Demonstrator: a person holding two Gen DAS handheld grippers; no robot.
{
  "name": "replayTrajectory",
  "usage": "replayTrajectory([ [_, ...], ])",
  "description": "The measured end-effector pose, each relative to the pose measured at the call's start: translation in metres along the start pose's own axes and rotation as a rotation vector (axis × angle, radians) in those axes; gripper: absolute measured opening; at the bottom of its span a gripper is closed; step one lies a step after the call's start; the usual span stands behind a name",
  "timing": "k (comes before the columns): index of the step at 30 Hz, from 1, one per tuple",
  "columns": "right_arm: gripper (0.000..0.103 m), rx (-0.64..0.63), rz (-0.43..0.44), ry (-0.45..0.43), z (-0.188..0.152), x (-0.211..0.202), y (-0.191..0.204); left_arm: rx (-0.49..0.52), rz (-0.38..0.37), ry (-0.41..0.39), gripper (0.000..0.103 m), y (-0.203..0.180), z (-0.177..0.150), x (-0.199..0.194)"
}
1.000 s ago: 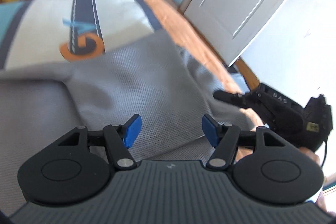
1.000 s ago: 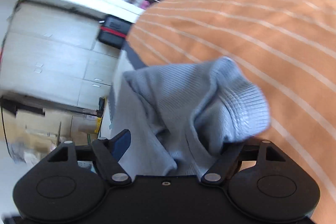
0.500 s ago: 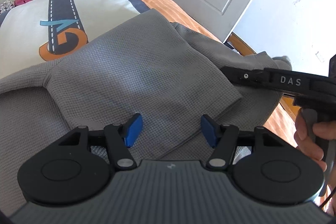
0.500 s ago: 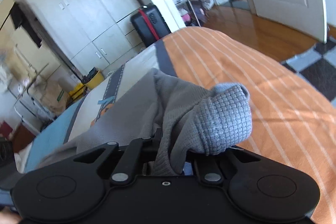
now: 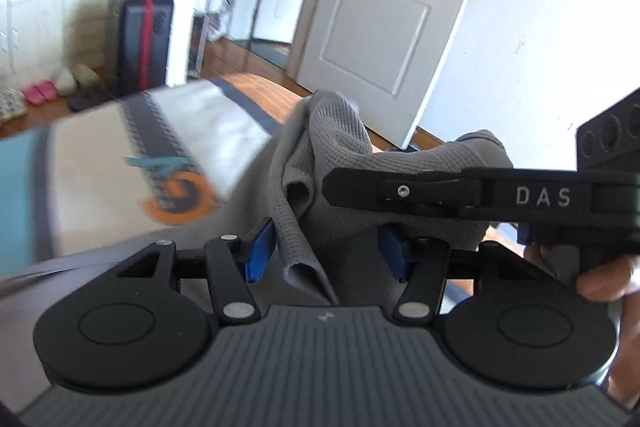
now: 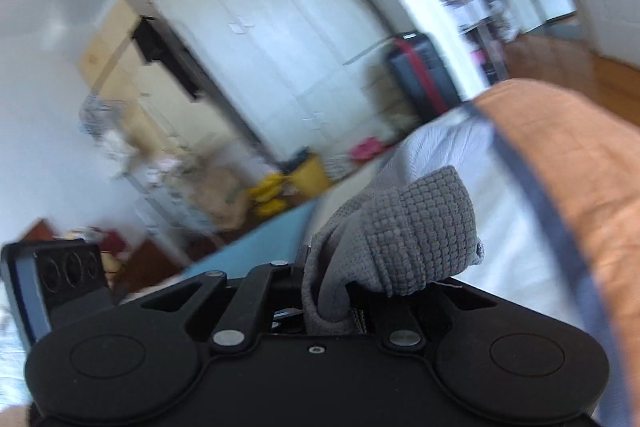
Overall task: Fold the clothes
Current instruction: 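Lay the light grey shirt onto the grey garment, open the right gripper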
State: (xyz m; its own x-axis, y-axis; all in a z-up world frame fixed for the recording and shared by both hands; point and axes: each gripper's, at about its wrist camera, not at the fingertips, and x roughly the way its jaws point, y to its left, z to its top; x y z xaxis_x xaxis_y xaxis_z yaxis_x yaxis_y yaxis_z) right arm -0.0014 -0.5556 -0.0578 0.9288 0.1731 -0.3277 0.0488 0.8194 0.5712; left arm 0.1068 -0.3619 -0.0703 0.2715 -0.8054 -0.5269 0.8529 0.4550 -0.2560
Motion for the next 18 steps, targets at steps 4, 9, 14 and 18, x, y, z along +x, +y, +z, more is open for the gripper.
replayTrajectory([
  [4,0.01,-0.082,0.12,0.065,-0.013,0.025,0.051,0.021,0.105,-0.009,0.055,0.026,-0.012,-0.067],
  [9,0.011,-0.247,0.148,0.23,-0.055,0.073,0.117,0.017,0.187,0.057,0.056,0.068,-0.052,-0.121],
  [14,0.02,-0.198,0.069,0.389,-0.106,0.118,0.132,-0.167,0.273,0.24,0.059,0.117,-0.098,-0.123],
  [18,0.028,-0.227,0.048,0.424,-0.121,0.114,0.138,-0.371,0.292,0.305,0.059,0.148,-0.127,-0.131],
])
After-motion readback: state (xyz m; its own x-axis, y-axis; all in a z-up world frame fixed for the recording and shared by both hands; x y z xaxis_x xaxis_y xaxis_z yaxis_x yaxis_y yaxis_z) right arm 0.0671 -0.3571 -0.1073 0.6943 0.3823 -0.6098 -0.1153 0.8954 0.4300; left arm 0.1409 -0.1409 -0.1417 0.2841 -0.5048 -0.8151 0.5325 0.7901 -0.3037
